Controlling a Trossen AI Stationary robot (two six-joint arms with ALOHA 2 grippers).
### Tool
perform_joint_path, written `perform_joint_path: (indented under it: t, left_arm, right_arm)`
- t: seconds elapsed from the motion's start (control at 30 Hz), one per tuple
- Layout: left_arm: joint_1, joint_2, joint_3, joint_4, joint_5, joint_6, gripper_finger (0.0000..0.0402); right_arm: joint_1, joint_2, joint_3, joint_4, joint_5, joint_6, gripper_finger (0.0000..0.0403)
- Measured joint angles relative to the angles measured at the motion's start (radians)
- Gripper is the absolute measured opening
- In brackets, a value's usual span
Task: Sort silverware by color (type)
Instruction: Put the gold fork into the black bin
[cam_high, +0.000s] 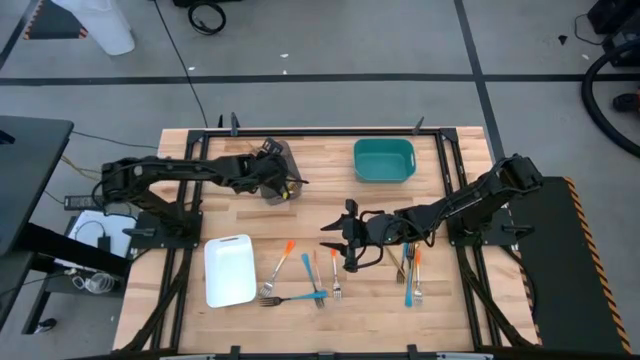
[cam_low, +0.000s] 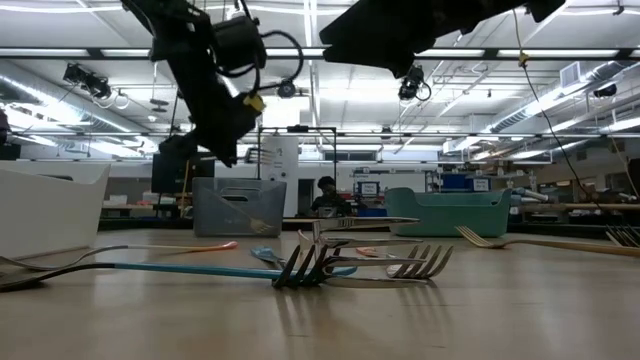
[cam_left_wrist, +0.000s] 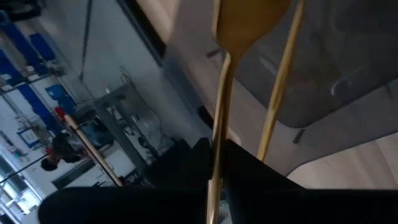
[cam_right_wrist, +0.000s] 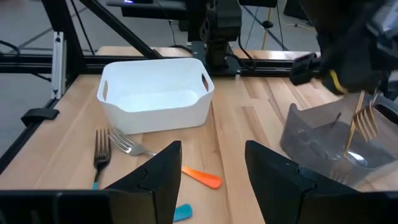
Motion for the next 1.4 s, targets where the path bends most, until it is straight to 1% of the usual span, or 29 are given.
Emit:
perform_joint_path:
  t: [0.2, 0.47, 0.73, 0.93, 1.07, 1.3, 1.4]
  left_arm:
    - [0.016, 0.066, 0.0, -0.005, -0.002, 0.016, 0.0035]
    - [0.013, 0.134, 0.0, -0.004, -0.034, 0.06, 0.0035]
    - [-0.01, 0.165, -0.001, 0.003, -0.035, 0.073, 0.0036]
    - [-0.011, 0.166, -0.001, 0.01, -0.033, 0.073, 0.0039]
    - [-0.013, 0.166, -0.001, 0.017, -0.03, 0.036, 0.0061]
    - [-0.038, 0.166, -0.001, 0.018, -0.034, 0.026, 0.0132]
    - [-0.057, 0.165, -0.001, 0.017, -0.088, 0.025, 0.0152]
  right_arm:
    - [0.0, 0.0, 0.0, 0.004, 0.0, 0.007, 0.0187]
    - [0.001, 0.0, 0.0, 0.005, 0.0, 0.007, 0.0187]
    - [0.001, 0.0, 0.0, 0.006, 0.0, 0.007, 0.0187]
    - [0.001, 0.0, 0.0, 0.008, 0.0, 0.007, 0.0187]
    - [0.001, 0.0, 0.0, 0.008, 0.0, 0.007, 0.0187]
    - [0.002, 0.0, 0.0, -0.005, 0.0, 0.007, 0.0187]
    - [0.002, 0.0, -0.011, -0.003, 0.0, 0.012, 0.0187]
